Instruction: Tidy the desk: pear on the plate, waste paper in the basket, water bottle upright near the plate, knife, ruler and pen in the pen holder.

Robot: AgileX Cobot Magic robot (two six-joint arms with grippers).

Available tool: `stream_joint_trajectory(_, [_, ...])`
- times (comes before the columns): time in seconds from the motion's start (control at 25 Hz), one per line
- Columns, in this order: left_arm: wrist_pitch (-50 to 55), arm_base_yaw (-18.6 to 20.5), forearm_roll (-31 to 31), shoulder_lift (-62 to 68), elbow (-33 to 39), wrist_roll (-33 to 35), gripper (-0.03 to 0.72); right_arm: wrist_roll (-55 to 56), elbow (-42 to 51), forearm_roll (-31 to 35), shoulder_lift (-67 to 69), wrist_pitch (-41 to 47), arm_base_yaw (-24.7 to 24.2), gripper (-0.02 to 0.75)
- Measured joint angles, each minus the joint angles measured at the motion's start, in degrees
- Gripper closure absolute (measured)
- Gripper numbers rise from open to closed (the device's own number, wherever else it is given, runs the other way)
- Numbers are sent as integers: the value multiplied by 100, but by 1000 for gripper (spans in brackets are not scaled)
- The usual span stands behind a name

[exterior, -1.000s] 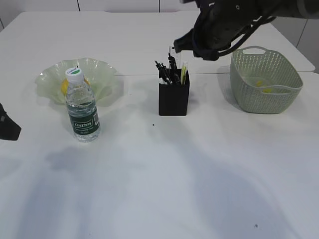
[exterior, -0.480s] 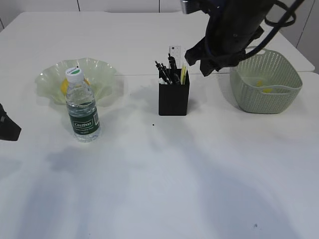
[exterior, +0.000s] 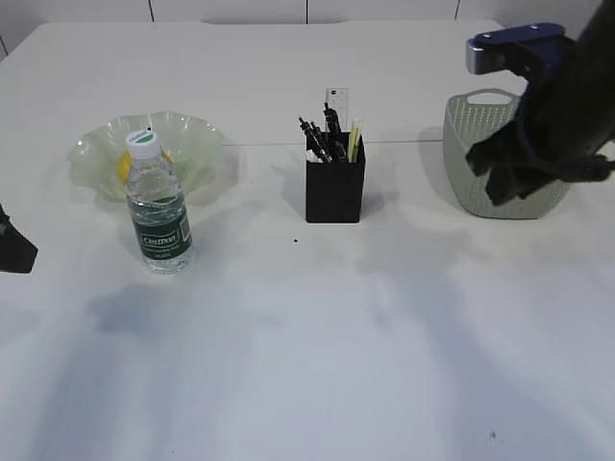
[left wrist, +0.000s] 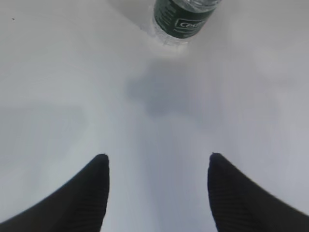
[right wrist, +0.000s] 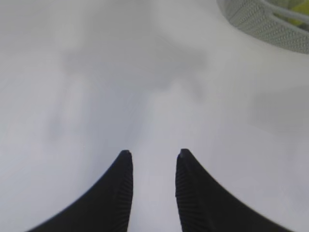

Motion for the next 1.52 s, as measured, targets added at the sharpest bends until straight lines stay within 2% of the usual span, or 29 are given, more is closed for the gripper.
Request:
stream_joint_trajectory(0.32, [181, 0, 1321, -629, 0, -1331, 232, -10, 1240, 23, -994, -394, 0, 507])
stream_joint_trajectory(0.56, [538, 0, 1503, -1160, 0, -1640, 232, -10, 1621, 135, -1468, -417, 0, 507])
stream_joint_trajectory(0.76, [1113, 0, 1999, -1831, 11, -2020, 232, 44, 1844, 170, -1949, -428, 0, 507])
stream_joint_trajectory(1.24, [2214, 0, 2267, -4299, 11, -2106, 232, 77, 2379, 193, -3642, 69, 0, 507])
stream_joint_trajectory(1.52, [2792, 0, 2281, -5340, 11, -2114, 232, 256, 3071, 146, -4871, 265, 0, 507])
